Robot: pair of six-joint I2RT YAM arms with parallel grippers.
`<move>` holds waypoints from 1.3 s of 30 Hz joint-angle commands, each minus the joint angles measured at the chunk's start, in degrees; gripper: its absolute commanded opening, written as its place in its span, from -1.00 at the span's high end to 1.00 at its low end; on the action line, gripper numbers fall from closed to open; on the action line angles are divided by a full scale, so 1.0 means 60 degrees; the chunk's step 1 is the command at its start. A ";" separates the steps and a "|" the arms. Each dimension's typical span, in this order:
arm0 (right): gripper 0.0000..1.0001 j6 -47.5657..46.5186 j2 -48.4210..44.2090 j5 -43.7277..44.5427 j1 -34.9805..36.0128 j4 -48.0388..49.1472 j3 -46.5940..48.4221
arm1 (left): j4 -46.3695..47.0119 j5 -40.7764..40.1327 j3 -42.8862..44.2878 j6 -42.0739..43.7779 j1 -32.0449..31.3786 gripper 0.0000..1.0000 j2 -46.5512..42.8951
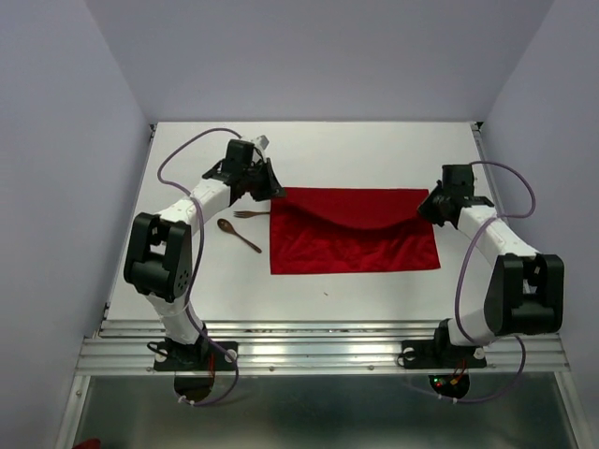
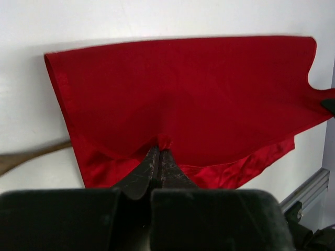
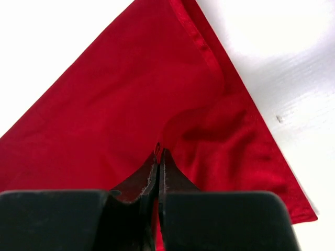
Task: Fold the napkin into a case and place the utensils inside
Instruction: Fold and flatten the napkin at the center of the board.
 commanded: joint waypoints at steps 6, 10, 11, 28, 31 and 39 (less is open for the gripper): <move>0.99 0.0127 -0.1596 -0.0259 -0.0072 -0.0035 -0.1241 | 0.0518 -0.0212 -0.2003 -0.0551 -0.0840 1.00 -0.1899; 0.99 0.0113 -0.2300 -0.0186 -0.0072 -0.0108 -0.1739 | 0.0651 -0.0270 -0.2504 -0.0509 -0.1133 1.00 -0.2399; 0.99 0.0112 -0.2402 -0.0186 -0.0072 -0.0094 -0.1827 | 0.0593 -0.0328 -0.2548 -0.0479 -0.1207 1.00 -0.2501; 0.99 0.0142 -0.2931 0.0078 -0.0072 -0.0108 -0.2751 | 0.1383 -0.0299 -0.4262 -0.0318 -0.1310 1.00 -0.3000; 0.99 0.0112 -0.2960 0.0151 -0.0072 -0.0108 -0.2868 | 0.1530 -0.0285 -0.4423 -0.0362 -0.1325 1.00 -0.2971; 0.99 -0.0224 -0.3209 0.0546 -0.0072 -0.0225 -0.2869 | 0.1794 -0.0168 -0.4687 -0.0464 -0.1398 1.00 -0.2839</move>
